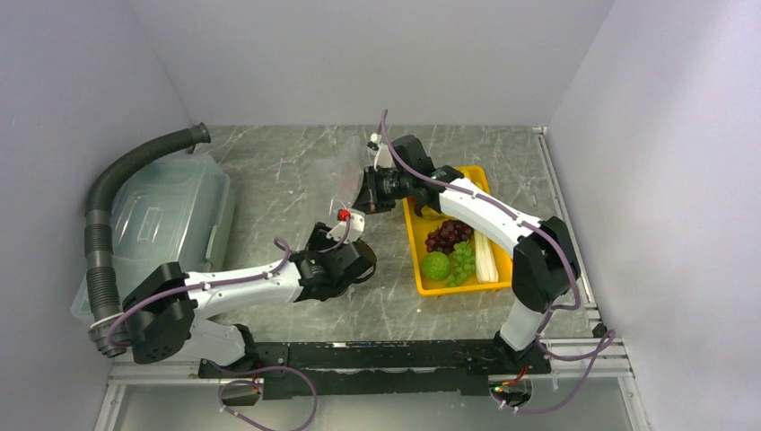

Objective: Place the food in the zip-top bag and seal the zipper
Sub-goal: Pick up the zipper food storage bag at the center of the board.

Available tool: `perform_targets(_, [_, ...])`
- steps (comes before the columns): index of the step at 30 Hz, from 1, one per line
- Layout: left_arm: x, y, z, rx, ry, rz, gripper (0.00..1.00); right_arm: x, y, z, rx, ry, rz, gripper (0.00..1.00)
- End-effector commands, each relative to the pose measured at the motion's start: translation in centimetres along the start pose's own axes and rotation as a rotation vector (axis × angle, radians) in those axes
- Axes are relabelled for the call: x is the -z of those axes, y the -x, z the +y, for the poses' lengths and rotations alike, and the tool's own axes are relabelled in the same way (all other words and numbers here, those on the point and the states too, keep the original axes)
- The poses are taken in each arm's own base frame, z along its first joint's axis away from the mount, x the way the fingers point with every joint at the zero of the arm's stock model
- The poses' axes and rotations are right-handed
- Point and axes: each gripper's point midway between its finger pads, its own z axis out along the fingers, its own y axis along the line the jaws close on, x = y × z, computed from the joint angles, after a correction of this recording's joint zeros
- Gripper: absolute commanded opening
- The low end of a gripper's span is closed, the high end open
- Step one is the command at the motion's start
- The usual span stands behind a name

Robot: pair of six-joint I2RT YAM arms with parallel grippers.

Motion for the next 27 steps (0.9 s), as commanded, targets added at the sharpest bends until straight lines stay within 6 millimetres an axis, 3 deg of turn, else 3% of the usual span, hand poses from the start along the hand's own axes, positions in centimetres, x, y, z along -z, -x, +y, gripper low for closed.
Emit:
perform_targets(1, [-0.1, 1.8, 0.3, 0.024, 0.006, -0.095, 0.60, 1.6, 0.9, 2.0, 0.028, 0.056, -0.041, 0.00])
perform_targets(18, [-2.2, 2.7, 0.4, 0.019, -0.050, -0.151, 0.36, 2.0, -0.3, 1.6, 0.017, 0.046, -0.022, 0.00])
perform_targets(23, [-2.1, 3.5, 0.9, 0.046, -0.048, -0.177, 0.00, 2.1, -0.7, 1.2, 0.011, 0.034, -0.020, 0.00])
perform_targets(27, [-1.6, 3.8, 1.1, 0.062, -0.066, -0.186, 0.00, 2.0, -0.9, 0.9, 0.005, 0.029, -0.018, 0.00])
